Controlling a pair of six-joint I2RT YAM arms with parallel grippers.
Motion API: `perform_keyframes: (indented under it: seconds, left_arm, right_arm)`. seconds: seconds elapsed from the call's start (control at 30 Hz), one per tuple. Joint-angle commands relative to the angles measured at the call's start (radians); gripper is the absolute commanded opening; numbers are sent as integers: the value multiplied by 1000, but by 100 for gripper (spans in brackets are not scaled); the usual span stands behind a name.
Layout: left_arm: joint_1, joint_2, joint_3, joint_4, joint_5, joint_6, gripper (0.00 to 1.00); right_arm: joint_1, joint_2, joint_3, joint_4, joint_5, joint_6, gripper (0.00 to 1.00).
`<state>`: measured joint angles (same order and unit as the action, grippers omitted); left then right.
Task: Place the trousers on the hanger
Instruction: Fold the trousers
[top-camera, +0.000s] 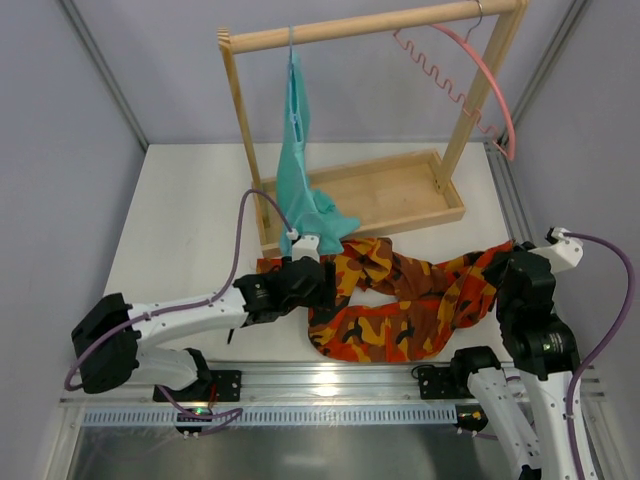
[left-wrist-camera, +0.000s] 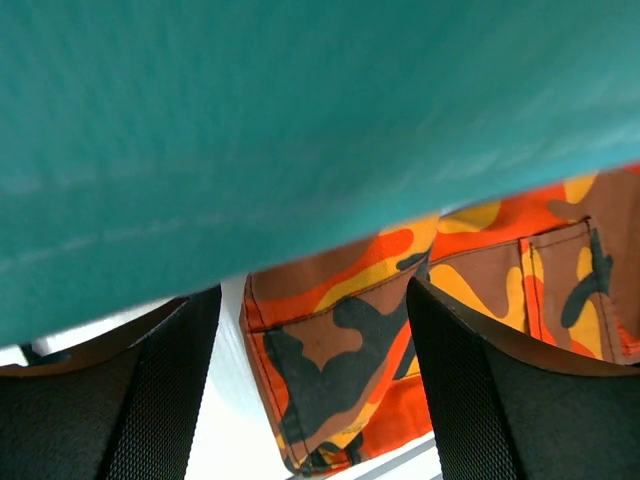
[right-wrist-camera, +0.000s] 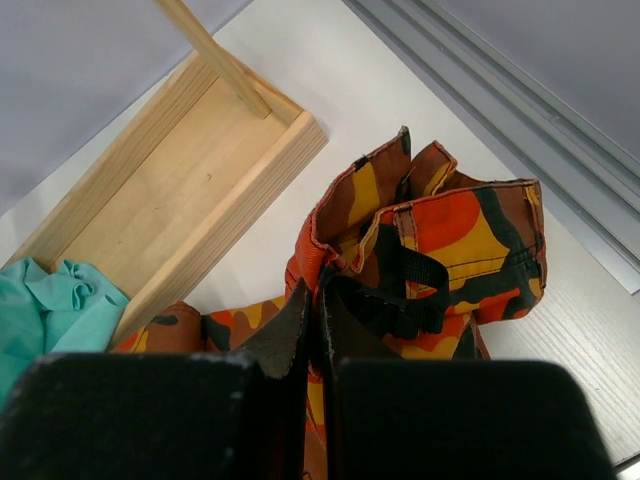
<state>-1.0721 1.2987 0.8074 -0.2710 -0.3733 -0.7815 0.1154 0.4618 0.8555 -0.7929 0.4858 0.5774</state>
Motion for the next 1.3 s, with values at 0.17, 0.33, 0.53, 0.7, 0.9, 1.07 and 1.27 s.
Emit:
perform_keyframes:
  seconds: [0.17, 0.33, 0.53, 0.7, 0.9, 1.07, 1.27]
  left_arm:
    - [1, 48, -80, 133, -33, -74, 72]
    - [1, 39, -82, 67, -79, -137, 8]
    - [-3, -246, 67, -570, -364, -360, 0]
    - [-6, -601, 105, -784, -473, -482, 0]
    - [-6, -746, 284, -985, -597, -512, 0]
    - [-6, -725, 479, -1123, -653, -502, 0]
    - [-6, -665, 622, -1261, -713, -518, 0]
  right_arm:
    - [-5, -12, -18, 72, -10, -31, 4]
    - [-3, -5, -47, 81, 5, -19, 4]
    - [-5, 37, 57, -28, 152, 12, 4]
    - [-5, 32, 171, -106, 134, 44, 4]
    - [-5, 5, 324, -97, 33, 93, 4]
    - [-3, 17, 518, -65, 19, 93, 4]
    - [-5, 61, 643, -45, 60, 53, 4]
